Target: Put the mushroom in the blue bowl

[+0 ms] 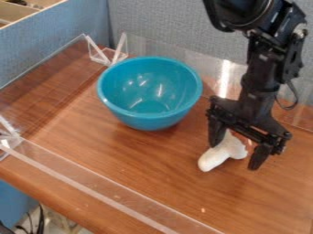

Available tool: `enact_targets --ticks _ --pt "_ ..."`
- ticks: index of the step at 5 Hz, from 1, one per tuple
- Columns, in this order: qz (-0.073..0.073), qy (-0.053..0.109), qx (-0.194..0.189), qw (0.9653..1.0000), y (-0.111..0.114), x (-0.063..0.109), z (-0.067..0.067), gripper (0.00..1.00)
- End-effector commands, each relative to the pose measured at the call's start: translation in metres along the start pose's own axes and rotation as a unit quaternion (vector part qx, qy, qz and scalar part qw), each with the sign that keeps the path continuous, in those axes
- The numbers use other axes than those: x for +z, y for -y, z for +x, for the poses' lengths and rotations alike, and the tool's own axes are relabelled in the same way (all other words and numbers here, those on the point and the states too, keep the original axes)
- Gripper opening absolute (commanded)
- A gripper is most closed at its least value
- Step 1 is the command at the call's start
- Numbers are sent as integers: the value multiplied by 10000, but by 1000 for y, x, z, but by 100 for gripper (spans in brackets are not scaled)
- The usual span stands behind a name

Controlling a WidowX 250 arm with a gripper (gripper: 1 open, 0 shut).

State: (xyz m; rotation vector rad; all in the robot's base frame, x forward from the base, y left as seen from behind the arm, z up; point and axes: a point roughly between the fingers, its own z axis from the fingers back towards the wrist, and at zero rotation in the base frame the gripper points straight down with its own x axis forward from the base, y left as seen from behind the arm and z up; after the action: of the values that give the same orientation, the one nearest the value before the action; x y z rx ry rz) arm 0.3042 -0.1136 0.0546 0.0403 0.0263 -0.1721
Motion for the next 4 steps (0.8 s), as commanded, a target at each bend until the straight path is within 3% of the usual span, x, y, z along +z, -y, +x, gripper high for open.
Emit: enact_targets --ticks 1,2,4 --pt "11 348 270 9990 0 23 5 100" --pt "58 401 560 9976 -2 29 -1 100" --pt "90 497 719 9961 -12 42 -13 100"
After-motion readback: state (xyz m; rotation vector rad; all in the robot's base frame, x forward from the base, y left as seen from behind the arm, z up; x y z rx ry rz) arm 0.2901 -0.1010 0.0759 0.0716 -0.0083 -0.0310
